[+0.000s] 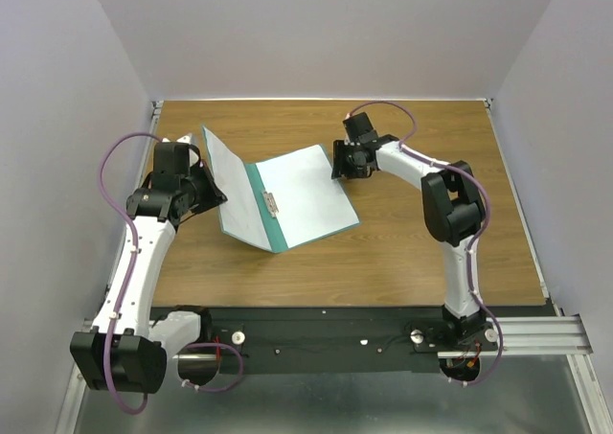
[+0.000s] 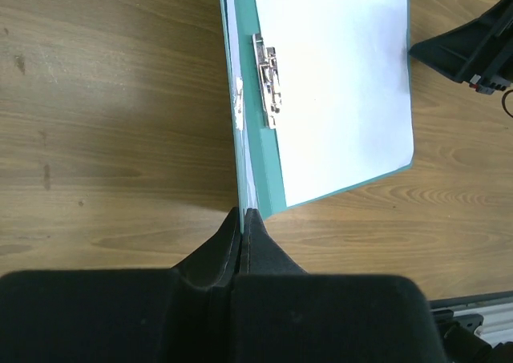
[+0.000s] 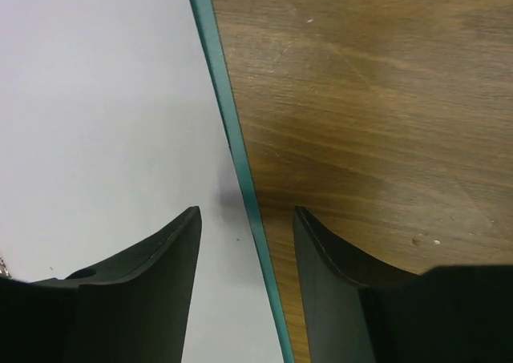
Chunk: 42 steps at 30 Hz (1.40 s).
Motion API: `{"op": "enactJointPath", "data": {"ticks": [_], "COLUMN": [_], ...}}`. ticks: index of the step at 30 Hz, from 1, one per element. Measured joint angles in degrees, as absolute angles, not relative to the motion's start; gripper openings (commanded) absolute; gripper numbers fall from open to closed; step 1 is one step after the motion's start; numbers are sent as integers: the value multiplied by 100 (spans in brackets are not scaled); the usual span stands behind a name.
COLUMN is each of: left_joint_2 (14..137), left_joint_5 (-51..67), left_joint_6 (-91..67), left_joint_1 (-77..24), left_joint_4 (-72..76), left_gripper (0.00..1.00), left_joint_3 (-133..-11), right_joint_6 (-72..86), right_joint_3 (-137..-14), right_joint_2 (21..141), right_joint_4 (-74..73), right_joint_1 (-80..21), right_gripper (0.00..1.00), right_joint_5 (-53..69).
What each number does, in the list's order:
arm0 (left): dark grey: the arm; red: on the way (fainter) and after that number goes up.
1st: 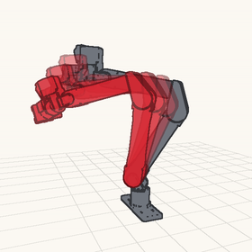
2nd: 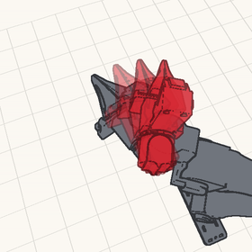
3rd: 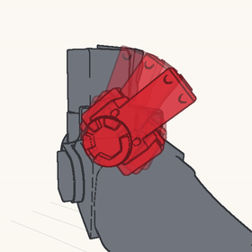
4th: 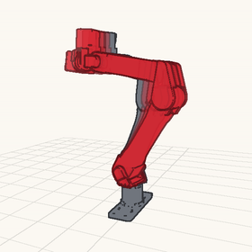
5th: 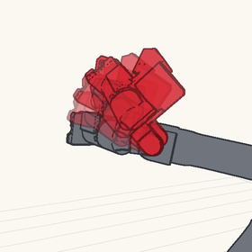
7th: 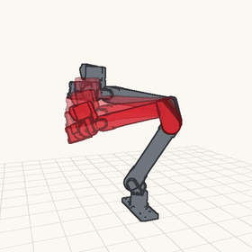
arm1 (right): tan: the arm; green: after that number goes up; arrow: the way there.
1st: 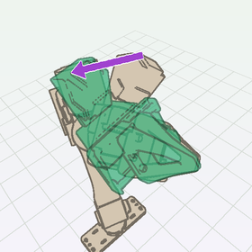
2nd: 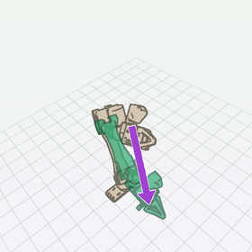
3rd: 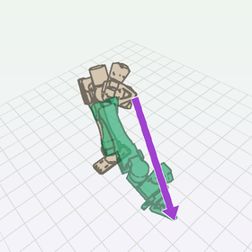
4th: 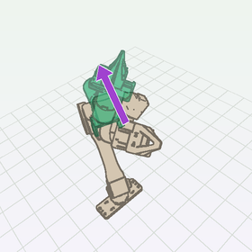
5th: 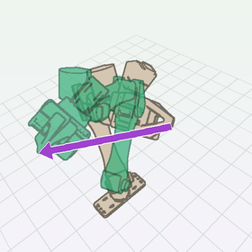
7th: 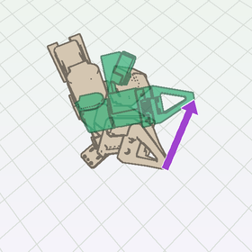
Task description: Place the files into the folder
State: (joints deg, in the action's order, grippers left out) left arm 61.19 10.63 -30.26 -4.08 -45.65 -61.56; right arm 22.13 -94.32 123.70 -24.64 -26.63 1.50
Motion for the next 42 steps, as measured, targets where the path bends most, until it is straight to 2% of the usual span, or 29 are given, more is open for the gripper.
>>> {"op": "enactJointPath", "data": {"ticks": [6,16,19,23,25,26,28,29,31,32,33,42], "left_joint_2": [6276,6593,6713,7153,7500,7664,7950,8079,8346,8440,8499,9192], "left_joint_5": [1004,1009,1009,980,982,1000,1017,1017,1048,1055,1057,1160], "left_joint_6": [-3002,-3009,-3122,-3363,-3468,-3529,-3642,-3697,-3776,-3785,-3841,-3839], "left_joint_1": [-408,-497,-792,-1688,-2036,-2145,-2314,-2375,-2482,-2526,-2558,-2628], "left_joint_4": [-4580,-4595,-4445,-3942,-3682,-3503,-3253,-3142,-2856,-2705,-2617,-2130], "left_gripper": [0,0,0,0,11,22,38,50,63,75,82,85], "left_joint_3": [-6233,-6654,-6722,-6947,-7065,-7091,-7113,-7135,-7229,-7264,-7273,-7467], "right_joint_6": [2132,2112,2115,2152,2191,2220,2259,2287,2331,2366,2394,2565], "right_joint_3": [-9411,-9268,-9244,-9205,-9174,-9157,-9096,-9054,-9004,-8976,-8956,-8729], "right_joint_2": [12514,12514,12514,12514,12514,12508,12481,12462,12442,12427,12418,12230], "right_joint_4": [-2379,-2104,-2034,-1938,-1890,-1863,-1793,-1743,-1684,-1649,-1629,-1684], "right_joint_1": [-2668,-2663,-2661,-2661,-2659,-2655,-2652,-2652,-2652,-2652,-2652,-2593], "right_gripper": [49,48,48,47,47,47,47,47,47,47,47,47], "right_joint_5": [659,956,1004,1028,1031,1033,1031,1026,1013,998,993,928]}}
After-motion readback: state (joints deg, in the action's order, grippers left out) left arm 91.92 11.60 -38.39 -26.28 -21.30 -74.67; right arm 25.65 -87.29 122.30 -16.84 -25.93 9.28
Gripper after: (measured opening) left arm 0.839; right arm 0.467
